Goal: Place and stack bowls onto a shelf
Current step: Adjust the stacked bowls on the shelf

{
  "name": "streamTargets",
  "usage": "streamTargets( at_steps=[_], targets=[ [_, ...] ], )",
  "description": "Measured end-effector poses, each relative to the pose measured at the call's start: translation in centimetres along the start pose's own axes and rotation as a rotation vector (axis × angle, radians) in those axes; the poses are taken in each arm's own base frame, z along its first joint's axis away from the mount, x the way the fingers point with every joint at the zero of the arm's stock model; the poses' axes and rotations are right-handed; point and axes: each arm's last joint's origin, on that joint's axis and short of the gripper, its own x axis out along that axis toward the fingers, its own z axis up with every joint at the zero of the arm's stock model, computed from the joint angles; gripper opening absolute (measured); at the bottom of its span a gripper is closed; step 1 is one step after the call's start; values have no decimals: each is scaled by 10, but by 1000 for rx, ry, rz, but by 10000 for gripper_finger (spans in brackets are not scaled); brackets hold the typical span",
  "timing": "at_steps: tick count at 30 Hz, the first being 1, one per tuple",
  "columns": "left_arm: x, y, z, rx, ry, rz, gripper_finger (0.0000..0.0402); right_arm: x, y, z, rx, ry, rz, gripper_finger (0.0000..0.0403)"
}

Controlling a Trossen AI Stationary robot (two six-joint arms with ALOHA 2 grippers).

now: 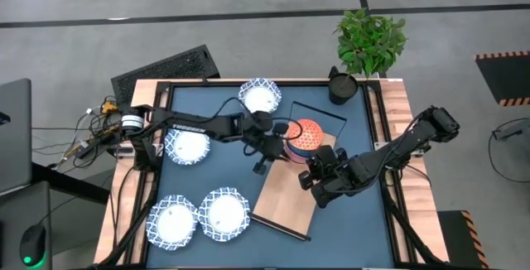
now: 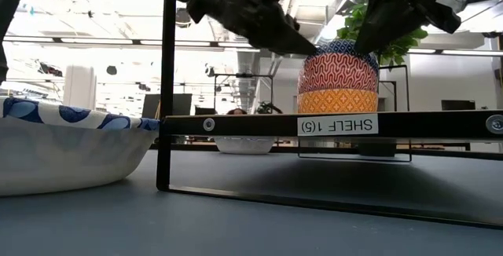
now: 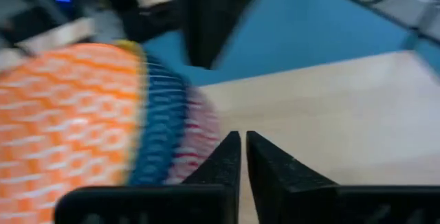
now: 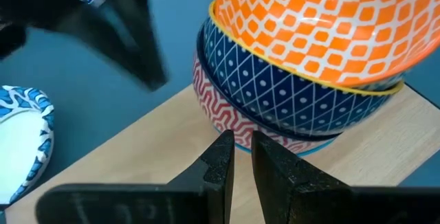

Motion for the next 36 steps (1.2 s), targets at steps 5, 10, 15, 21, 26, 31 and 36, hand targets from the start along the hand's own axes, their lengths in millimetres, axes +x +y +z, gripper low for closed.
streamTargets(
  at_steps=[5, 10, 15, 21, 26, 31, 36],
  targets=[
    [2, 1, 7, 55, -13, 136, 2, -1, 0, -1, -3, 1, 4, 79],
    [7, -11, 3, 104, 6, 161, 0, -1, 0, -1, -4, 1, 3, 79],
    [12, -25, -16, 126, 31, 228, 0, -1, 0, -1, -3, 0, 4, 79],
    [12, -31, -31, 99, -6, 280, 0, -9, 7, 4, -12, -5, 40, 79],
    [11, -30, -35, 82, -30, 299, 0, -26, 19, 16, -70, -71, 97, 79],
    [11, -30, -34, 70, -37, 302, 0, -28, 23, 20, -91, -116, 111, 79],
    [11, -31, -36, 58, -22, 291, 0, -27, 23, 21, -107, -125, 107, 79]
  ],
)
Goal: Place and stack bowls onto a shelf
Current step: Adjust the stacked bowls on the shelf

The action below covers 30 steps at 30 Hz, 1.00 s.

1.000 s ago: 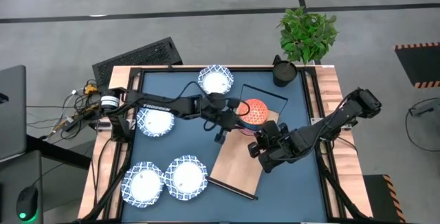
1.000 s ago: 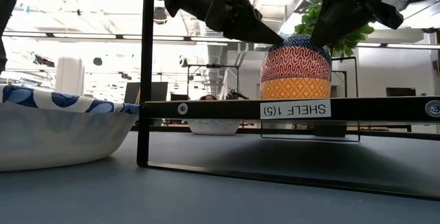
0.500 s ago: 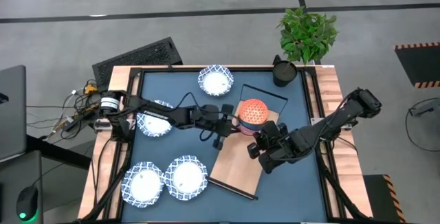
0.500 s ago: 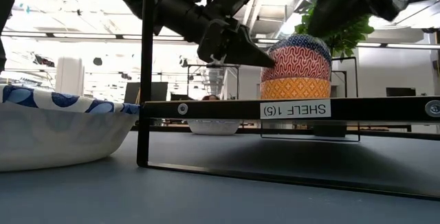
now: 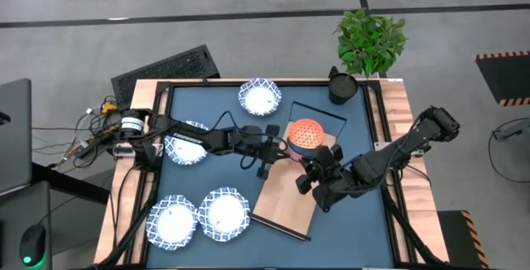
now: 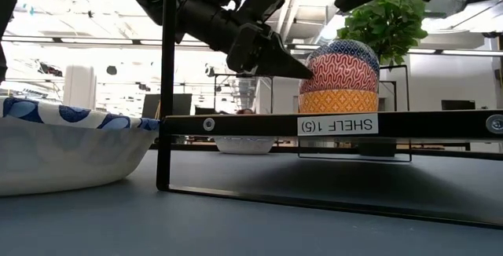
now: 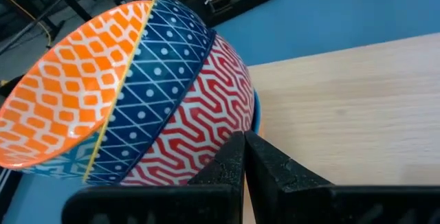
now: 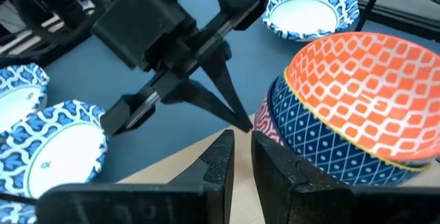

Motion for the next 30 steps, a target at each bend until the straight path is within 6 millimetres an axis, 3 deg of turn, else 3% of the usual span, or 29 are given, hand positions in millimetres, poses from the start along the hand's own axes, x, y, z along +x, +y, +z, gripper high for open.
streamTargets(
  at_steps=[9, 14, 18, 23, 30],
  targets=[
    [11, -4, -14, -25, 30, -14, 0, 16, 3, -9, -86, -17, -68, 73],
    [15, -9, -25, -36, 80, -31, 0, 22, 9, -1, -147, -46, -90, 55],
    [16, -7, -24, -33, 75, -1, 0, 14, 15, 12, -183, -102, -90, 42],
    [17, -6, -25, -40, 75, -6, 0, 15, 4, 11, -223, -79, -179, 25],
    [17, -6, -25, -40, 69, -3, 0, 36, 3, 2, -241, -4, -246, 31]
  ],
)
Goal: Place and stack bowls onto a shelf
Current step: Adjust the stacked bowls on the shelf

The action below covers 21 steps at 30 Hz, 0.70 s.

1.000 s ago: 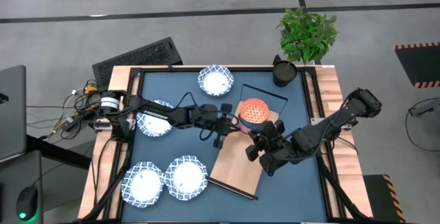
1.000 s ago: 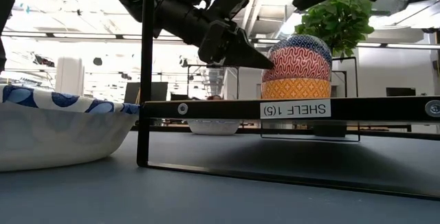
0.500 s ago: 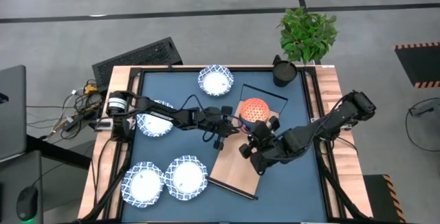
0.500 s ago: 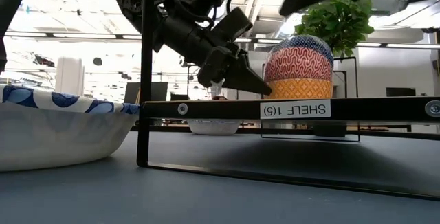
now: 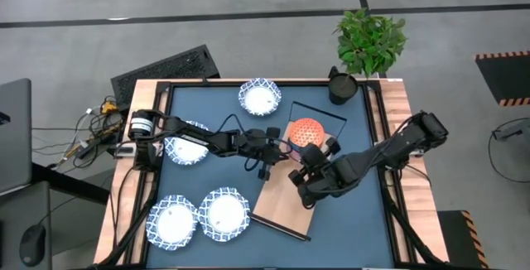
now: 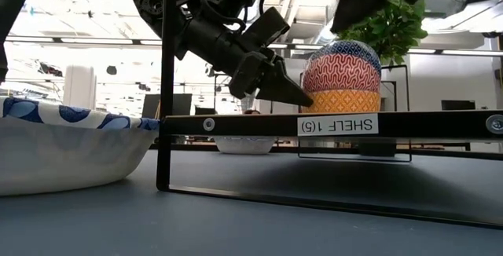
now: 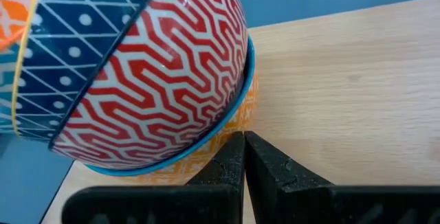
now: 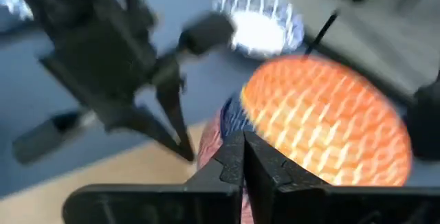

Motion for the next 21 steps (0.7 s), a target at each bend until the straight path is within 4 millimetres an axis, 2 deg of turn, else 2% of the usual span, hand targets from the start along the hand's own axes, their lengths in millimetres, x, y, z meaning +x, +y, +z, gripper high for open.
streamTargets(
  at_steps=[4, 11, 15, 21],
  targets=[
    [0, 0, 0, -3, -4, 1, 0, 12, 8, -8, -14, 70, -9, 34],
    [0, 0, 1, -12, -7, 2, 0, 14, 18, -19, -30, 133, 19, 24],
    [0, 0, 1, -12, -8, 5, 0, 5, 20, -16, -35, 92, 28, 30],
    [0, 1, 2, -21, -17, 7, 0, -21, 13, 3, -90, -90, -48, 27]
  ],
)
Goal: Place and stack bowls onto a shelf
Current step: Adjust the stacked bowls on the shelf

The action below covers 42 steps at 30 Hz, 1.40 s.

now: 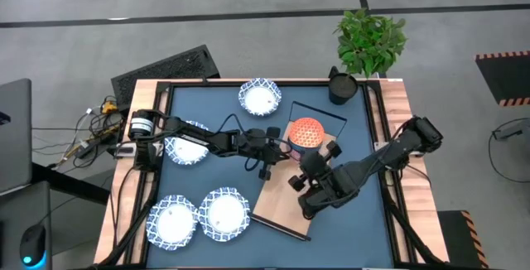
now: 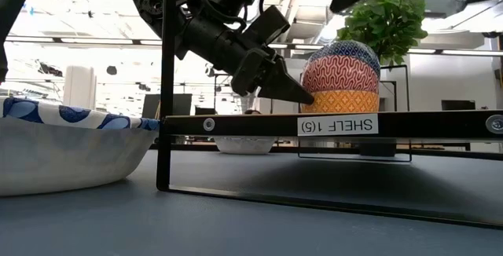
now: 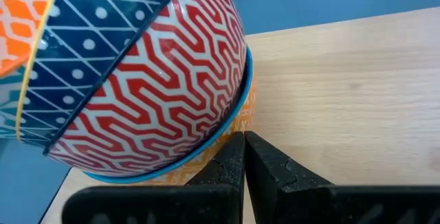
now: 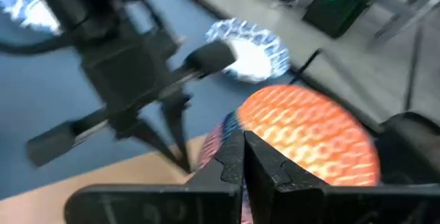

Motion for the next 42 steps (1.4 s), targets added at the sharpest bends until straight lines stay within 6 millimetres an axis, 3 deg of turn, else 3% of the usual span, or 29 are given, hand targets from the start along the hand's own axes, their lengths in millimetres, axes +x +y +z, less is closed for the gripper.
streamTargets(
  at_steps=[10, 32, 42],
  targets=[
    [0, 0, 0, -8, -5, 1, 0, 29, -15, -3, -7, 97, -108, 35],
    [-1, 0, 2, -5, -10, 8, 0, 29, -7, -7, 24, 167, -52, 25],
    [-36, 4, 44, 69, -93, 7, 0, 28, -7, -8, 24, 183, -46, 34]
  ],
)
